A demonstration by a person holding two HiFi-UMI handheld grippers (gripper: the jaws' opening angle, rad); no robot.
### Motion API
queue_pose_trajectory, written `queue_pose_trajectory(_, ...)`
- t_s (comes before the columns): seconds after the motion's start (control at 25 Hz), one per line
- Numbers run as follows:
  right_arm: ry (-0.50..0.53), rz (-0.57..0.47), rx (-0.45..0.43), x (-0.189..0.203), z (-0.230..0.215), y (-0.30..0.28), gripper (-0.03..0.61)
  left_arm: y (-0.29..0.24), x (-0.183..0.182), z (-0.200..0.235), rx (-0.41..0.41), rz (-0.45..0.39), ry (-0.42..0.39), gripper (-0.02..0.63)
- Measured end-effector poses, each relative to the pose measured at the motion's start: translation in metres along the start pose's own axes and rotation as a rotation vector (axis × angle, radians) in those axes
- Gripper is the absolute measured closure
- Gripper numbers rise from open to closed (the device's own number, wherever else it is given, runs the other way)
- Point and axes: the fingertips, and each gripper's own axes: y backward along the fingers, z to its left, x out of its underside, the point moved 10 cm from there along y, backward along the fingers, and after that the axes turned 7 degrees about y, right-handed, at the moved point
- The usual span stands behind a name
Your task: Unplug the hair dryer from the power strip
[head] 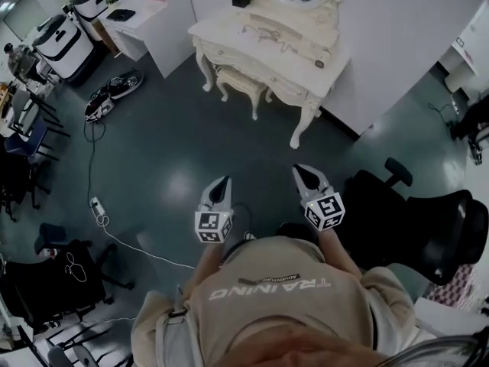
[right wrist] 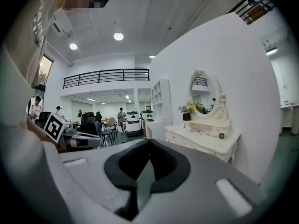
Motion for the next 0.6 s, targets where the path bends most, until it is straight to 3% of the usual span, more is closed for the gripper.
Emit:
queue_pose_trajectory(0.36,-0.105,0.078,-0.036,0.023,-0.034,-0.046,0.575,-0.06,0.016,0.03,0.011,0.112,0.092,0.607)
queue_pose_trajectory(0.6,-0.135,0.003,-0.054,0.019,-0.12,-0.107,0.575,-0.137,-0.02,0.026,-0.047,0.064,0.057,0.607)
